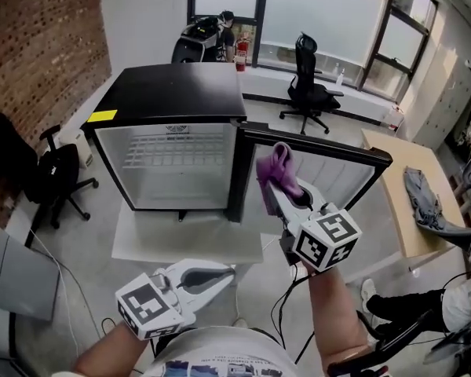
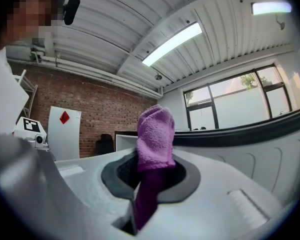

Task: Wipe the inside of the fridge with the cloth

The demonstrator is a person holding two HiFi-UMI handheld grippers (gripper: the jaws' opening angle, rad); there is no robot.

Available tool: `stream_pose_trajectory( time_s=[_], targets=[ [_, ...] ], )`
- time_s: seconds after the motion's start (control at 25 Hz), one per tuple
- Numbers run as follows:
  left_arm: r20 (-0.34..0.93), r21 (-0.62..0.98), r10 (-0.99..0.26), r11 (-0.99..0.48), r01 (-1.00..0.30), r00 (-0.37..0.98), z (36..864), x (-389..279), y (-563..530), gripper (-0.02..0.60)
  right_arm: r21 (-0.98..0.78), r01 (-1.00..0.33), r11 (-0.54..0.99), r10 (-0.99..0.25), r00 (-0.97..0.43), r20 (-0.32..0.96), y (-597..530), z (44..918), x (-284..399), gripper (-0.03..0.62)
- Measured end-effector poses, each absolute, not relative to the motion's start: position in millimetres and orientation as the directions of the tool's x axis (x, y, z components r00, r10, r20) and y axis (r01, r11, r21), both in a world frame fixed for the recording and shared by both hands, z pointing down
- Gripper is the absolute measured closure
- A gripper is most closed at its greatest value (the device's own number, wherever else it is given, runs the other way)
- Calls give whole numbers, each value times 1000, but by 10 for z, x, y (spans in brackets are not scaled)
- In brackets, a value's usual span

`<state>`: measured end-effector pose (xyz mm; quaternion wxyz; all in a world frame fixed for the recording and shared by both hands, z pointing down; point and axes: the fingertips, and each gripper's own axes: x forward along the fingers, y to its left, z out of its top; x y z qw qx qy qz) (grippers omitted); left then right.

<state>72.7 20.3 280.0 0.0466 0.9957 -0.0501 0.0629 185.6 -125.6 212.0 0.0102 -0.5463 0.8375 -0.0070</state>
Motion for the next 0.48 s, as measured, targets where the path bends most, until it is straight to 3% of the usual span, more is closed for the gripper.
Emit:
stream_pose_trajectory(
  time_s=[0.2,0.48],
  targets=[
    [125,139,-132,-979,-149,983,2959,1113,238,575,-7,-877,481,-876,-480,-46,-1561,2042,1907,542],
    [203,141,-103,-981,-134,974,3034,1321,91,575,3,-899,439,-898,-439,-26,-1752,2186,2162,542]
  ],
)
